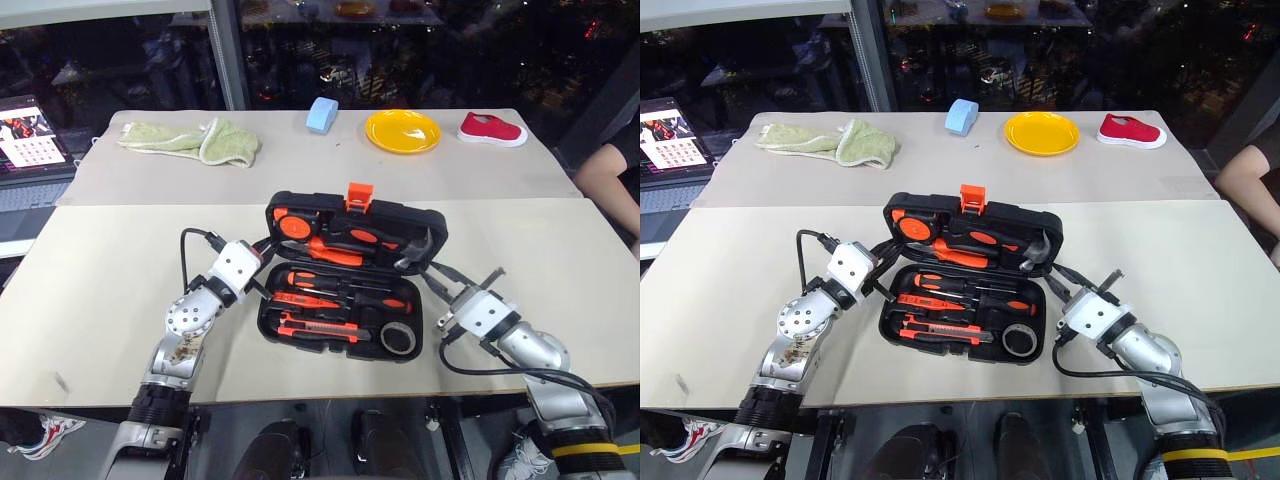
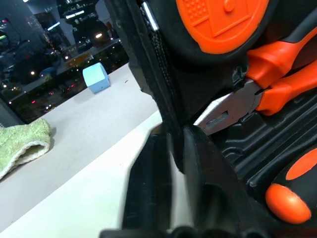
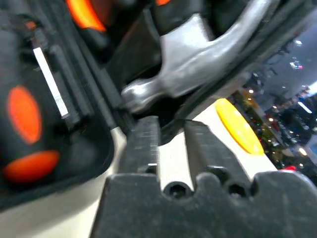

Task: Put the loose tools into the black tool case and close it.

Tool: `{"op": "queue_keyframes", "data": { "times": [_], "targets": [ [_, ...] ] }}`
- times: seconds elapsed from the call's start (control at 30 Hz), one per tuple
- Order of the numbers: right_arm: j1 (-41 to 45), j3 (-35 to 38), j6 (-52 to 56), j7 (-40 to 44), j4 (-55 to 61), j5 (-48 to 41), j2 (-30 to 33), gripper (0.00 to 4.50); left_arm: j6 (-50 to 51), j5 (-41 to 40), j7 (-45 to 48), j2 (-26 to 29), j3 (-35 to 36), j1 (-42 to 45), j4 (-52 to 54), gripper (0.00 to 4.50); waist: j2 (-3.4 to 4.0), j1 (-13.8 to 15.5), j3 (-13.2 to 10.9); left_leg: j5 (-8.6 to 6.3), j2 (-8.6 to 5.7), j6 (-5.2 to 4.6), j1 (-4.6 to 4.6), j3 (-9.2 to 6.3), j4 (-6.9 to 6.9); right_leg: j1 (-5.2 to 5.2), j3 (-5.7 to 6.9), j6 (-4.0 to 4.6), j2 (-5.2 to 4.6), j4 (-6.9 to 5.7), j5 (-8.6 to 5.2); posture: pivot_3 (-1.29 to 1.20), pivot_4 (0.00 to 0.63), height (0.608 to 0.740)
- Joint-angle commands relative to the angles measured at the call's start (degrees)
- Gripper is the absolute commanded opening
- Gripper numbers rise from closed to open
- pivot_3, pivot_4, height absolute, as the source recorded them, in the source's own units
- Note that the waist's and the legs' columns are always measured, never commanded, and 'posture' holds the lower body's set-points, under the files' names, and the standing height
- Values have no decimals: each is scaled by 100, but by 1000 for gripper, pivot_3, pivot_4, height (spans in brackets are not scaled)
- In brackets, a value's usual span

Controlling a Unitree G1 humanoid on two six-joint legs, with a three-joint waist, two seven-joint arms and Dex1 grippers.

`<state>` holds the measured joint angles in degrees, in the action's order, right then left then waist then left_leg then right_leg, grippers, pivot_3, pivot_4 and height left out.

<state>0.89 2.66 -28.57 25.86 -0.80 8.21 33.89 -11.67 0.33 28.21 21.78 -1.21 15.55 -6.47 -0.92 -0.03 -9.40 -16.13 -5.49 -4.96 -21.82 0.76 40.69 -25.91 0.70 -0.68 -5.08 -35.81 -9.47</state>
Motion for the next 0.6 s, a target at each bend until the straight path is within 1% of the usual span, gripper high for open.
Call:
{"op": "queue_keyframes", "data": {
  "times": [0.03,0.1,0.2,0.23,0.27,0.3,0.37,0.4,0.43,0.47,0.5,0.53,0.6],
  "targets": [
    [-372,134,-184,110,581,-160,177,2711,-3,-109,1,130,156,-178,232,2199,0,21,0,0,0,0,-2,0,0,-1,-1,0,-1,0,-1,0,150,732],
    [-757,308,-7,237,891,-406,283,3363,45,-157,-27,195,252,-335,326,2917,0,54,0,-1,0,-2,-2,0,0,-1,-1,0,-2,1,-1,0,150,732],
    [-1101,499,836,442,1365,-1017,340,4385,129,-219,-9,245,310,-482,418,3981,-3,75,0,-8,3,-11,0,0,2,4,-2,-2,-4,10,-2,0,150,732],
    [-1131,559,1194,474,1492,-1240,332,4500,214,-274,13,247,331,-503,456,4303,-3,78,0,-10,3,-14,0,0,2,5,-2,-2,-6,13,-2,0,150,732],
    [-1142,601,1439,492,1583,-1376,324,4500,281,-311,28,246,346,-513,485,4419,-4,80,0,-19,5,-28,9,-1,2,7,-2,-3,-8,19,-2,0,150,732],
    [-1015,683,2003,521,1721,-1724,351,4500,508,-425,71,255,384,-445,526,4419,-4,81,0,-32,7,-49,16,-1,4,14,-1,-4,-9,22,-2,0,150,732],
    [-634,843,3165,556,1933,-2467,435,4500,1335,-808,231,287,443,-172,599,4419,-4,77,-1,-37,8,-56,23,-1,6,24,0,-4,-11,29,-2,0,150,732],
    [-412,924,3660,544,1999,-2772,471,4500,1769,-1019,317,308,466,-2,624,4419,-5,71,-2,-37,9,-56,32,-1,6,45,1,-5,-10,33,-2,0,150,732],
    [-72,995,4298,464,1978,-3099,511,4500,2511,-1354,502,350,462,287,600,4419,-5,73,-3,-38,13,-58,36,-2,7,66,3,-6,-8,38,-3,0,150,732],
    [164,1046,4751,402,1966,-3310,541,4500,3025,-1580,624,383,456,485,586,4419,-9,73,-5,-38,15,-57,38,-4,7,68,7,-6,-8,40,-3,0,150,732],
    [570,1072,5502,331,1864,-3685,589,4500,3958,-1939,788,438,461,908,420,4419,-9,73,-5,-38,18,-57,43,-5,9,69,11,-20,-3,43,-12,0,150,732],
    [906,1052,6077,305,1756,-3912,643,4500,4663,-2202,916,472,472,1280,234,4419,-10,73,-6,-38,21,-58,44,-7,8,70,14,-30,0,47,-18,0,150,732],
    [1498,1038,6982,210,1518,-4254,661,4500,5647,-2436,981,511,507,1979,-300,4419,-12,78,-7,-36,22,-58,43,-11,8,70,19,-35,5,48,-21,0,150,732]
  ]
}}
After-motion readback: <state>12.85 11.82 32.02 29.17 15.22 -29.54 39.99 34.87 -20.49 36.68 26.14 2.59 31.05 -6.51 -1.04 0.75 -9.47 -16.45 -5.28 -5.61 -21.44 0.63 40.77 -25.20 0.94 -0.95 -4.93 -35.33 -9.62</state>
